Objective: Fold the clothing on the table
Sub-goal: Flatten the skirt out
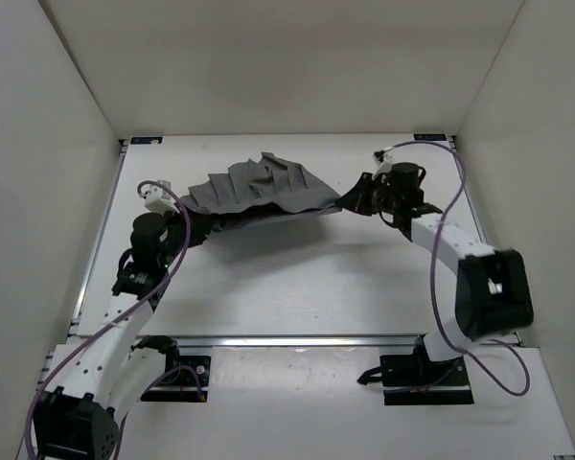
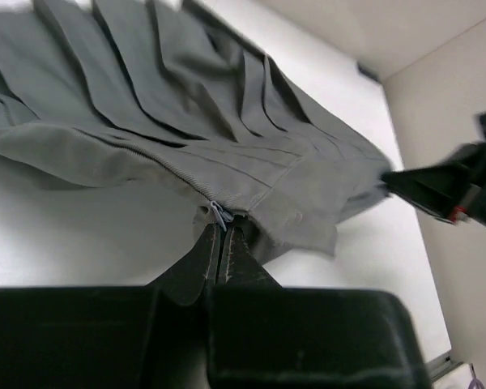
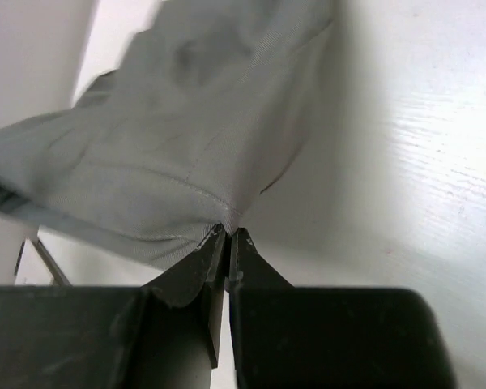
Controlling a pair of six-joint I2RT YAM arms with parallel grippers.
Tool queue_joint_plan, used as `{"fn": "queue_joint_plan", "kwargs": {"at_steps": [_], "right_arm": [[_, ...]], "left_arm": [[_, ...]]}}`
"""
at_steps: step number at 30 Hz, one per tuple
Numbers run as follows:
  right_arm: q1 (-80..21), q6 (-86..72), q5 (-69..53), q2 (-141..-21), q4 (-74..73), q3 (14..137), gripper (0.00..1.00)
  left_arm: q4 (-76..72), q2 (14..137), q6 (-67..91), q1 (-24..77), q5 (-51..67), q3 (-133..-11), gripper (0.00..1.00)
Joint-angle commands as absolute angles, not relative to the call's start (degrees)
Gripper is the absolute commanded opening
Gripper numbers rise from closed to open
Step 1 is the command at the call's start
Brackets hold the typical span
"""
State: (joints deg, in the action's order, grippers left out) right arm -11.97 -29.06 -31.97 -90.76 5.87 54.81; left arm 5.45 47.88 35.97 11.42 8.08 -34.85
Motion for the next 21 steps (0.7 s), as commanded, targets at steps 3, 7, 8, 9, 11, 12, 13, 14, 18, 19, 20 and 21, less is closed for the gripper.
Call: {"fn": "queue_joint_plan", "kwargs": {"at_steps": [3, 7, 8, 9, 11, 12, 13, 14, 18, 19, 20, 21], "right_arm": [[-12.2, -27.2, -30.7, -76.5, 3.7, 41.7, 0.0], [-13.7, -25.8, -30.4, -73.0, 1.4, 33.3, 0.0], [-14.0, -25.6, -30.1, -72.3, 0.0, 31.7, 0.0], [-13.9, -25.5, -30.1, -72.0, 0.1, 30.2, 0.0], [-13.2, -25.3, -30.8, -71.1, -1.8, 27.8, 0.0], [-12.6, -25.2, -30.8, -70.4, -1.7, 26.6, 0.0], [-12.2, -25.6, -32.1, -70.1, -1.3, 26.1, 0.0], [-12.1, -25.8, -33.0, -69.9, -1.4, 25.2, 0.04], [-11.9, -26.5, -33.7, -69.2, -0.5, 23.5, 0.41], [-11.5, -27.1, -33.8, -69.1, -0.3, 23.6, 0.42], [-11.3, -27.9, -34.5, -69.2, -0.4, 22.6, 0.45], [-11.1, -28.8, -34.8, -69.3, 0.8, 22.2, 0.47]], "left_arm": [[1.9, 40.4, 38.9, 11.9, 7.2, -21.0, 0.0], [0.6, 35.0, 43.7, 14.0, 7.6, -9.6, 0.0], [1.0, 32.8, 45.2, 14.4, 7.0, -7.0, 0.0], [1.3, 30.4, 46.5, 14.6, 6.6, -4.8, 0.0], [2.5, 26.6, 47.5, 14.7, 6.2, -2.7, 0.0], [3.7, 24.2, 47.8, 14.5, 6.3, -1.8, 0.0], [4.3, 22.7, 48.2, 14.4, 6.5, -1.0, 0.01], [5.1, 21.7, 48.3, 14.3, 6.9, -0.6, 0.04], [3.9, 19.2, 49.4, 16.0, 10.1, 3.6, 0.01], [3.7, 18.4, 49.9, 16.4, 9.9, 4.9, 0.0], [3.4, 18.0, 50.1, 17.1, 10.2, 5.1, 0.0], [3.5, 17.1, 50.9, 17.7, 10.1, 6.1, 0.0]]}}
